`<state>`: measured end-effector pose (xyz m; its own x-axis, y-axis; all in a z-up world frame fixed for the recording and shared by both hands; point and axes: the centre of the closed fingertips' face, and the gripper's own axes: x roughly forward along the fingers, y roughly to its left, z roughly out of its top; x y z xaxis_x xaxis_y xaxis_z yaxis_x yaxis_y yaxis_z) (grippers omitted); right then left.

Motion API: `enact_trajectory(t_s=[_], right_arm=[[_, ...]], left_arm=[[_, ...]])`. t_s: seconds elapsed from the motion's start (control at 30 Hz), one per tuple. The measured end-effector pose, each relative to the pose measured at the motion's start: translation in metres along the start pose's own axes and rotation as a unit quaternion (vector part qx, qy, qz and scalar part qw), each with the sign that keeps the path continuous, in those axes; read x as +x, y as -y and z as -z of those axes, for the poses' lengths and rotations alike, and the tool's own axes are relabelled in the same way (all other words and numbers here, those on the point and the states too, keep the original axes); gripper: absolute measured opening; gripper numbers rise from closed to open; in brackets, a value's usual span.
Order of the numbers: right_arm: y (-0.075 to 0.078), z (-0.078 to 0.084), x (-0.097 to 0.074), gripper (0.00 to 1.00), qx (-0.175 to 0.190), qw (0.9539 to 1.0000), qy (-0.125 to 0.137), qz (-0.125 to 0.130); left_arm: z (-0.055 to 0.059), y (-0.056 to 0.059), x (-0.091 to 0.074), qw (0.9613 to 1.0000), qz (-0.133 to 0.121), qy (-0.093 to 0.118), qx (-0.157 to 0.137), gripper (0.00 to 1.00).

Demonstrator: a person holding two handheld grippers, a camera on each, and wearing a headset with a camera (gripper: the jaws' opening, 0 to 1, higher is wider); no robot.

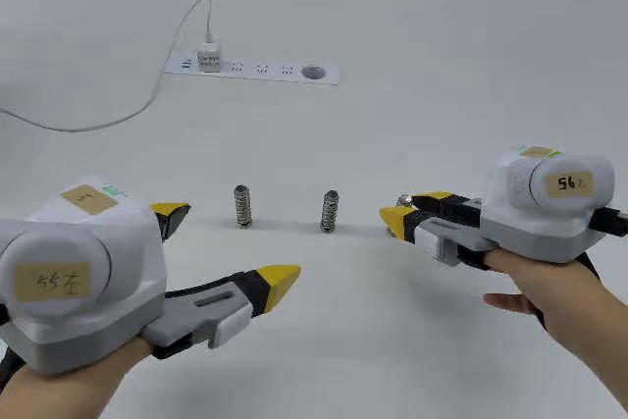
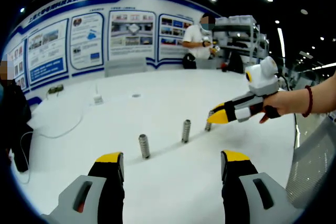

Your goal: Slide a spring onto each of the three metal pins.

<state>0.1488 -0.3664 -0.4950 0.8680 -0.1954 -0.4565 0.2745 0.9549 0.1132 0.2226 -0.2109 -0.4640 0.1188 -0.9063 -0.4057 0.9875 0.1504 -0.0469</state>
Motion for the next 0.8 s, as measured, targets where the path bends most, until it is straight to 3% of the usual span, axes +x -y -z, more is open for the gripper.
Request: enact_trajectory(t_s=[0.43,0.8], right_arm=[[-0.013,-0.001,-0.019,0.46,0.019,0.9997,-0.011,-0.014],[-0.028,0.001,-0.040,0.58,0.023,0.9992,-0.020,-0.026]], left_arm=[[0.003,-0.002,-0.002,0.9998,0.002,-0.020,0.003,0.80],[0.002,-0.005,-0.011,0.9997,0.003,-0.024,0.010,0.83]])
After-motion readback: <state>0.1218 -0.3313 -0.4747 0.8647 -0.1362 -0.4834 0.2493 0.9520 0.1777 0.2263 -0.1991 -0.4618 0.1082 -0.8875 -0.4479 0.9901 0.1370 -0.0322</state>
